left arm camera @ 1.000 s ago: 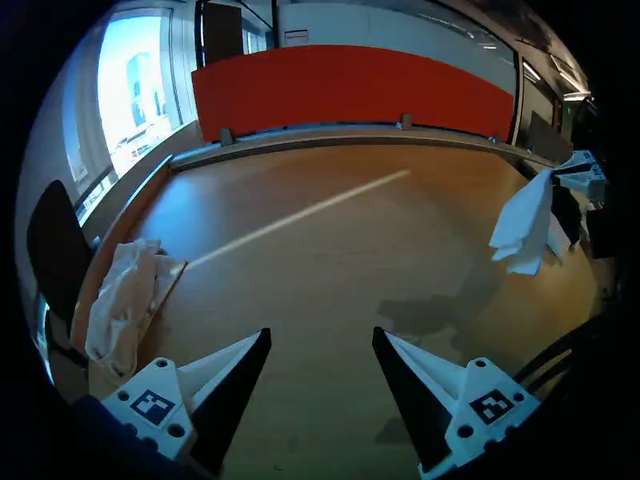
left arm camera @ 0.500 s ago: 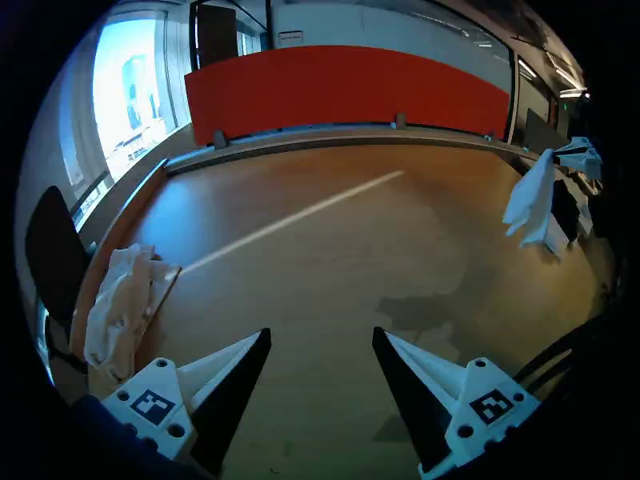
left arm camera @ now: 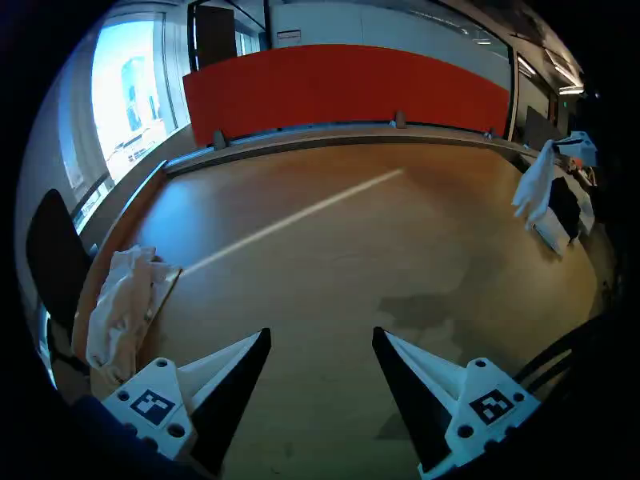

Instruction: Fold towel

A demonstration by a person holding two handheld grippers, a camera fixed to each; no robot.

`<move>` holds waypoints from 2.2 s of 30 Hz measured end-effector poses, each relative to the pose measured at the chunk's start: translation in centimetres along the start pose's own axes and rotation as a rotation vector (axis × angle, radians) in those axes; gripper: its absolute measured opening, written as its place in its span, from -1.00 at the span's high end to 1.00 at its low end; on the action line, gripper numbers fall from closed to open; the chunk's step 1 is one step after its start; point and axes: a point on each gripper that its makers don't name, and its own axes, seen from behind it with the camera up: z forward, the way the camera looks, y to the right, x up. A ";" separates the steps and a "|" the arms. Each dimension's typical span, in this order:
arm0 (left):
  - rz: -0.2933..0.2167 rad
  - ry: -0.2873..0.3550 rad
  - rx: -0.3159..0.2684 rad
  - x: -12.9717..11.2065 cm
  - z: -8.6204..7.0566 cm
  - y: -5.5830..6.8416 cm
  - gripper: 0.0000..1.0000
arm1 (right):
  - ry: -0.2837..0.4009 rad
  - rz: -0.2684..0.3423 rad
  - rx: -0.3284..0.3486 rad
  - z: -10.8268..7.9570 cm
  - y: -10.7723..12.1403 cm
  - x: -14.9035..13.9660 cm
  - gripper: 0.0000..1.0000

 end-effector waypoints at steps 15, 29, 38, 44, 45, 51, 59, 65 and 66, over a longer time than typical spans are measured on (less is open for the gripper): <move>0.006 -0.011 0.003 -0.2 0.1 0.5 -0.88 | -0.038 0.019 -0.081 -0.5 7.0 -1.6 0.85; 0.013 -0.017 0.011 0.0 0.1 0.4 -0.88 | -0.083 0.049 -0.140 -0.3 12.6 -3.6 0.85; 0.018 -0.022 0.015 0.1 0.2 0.7 -0.88 | -0.118 0.060 -0.159 0.2 15.0 -5.1 0.85; 0.020 -0.024 0.015 0.2 0.2 0.9 -0.88 | -0.133 0.067 -0.164 0.2 15.6 -6.0 0.84; 0.021 -0.024 0.015 0.2 0.2 1.0 -0.88 | -0.136 0.068 -0.165 0.2 15.7 -6.2 0.84; 0.026 -0.025 0.012 0.3 0.4 1.3 -0.88 | -0.153 0.075 -0.175 -0.4 15.9 -7.4 0.84; 0.035 -0.023 0.004 0.6 0.5 1.8 -0.88 | -0.192 0.106 -0.199 -2.7 15.8 -10.4 0.84; 0.043 -0.022 -0.002 0.7 0.5 2.1 -0.88 | -0.253 0.134 -0.215 -4.7 15.4 -14.2 0.84; 0.045 -0.023 -0.003 0.7 0.5 2.1 -0.88 | -0.263 0.139 -0.217 -5.0 15.3 -14.8 0.84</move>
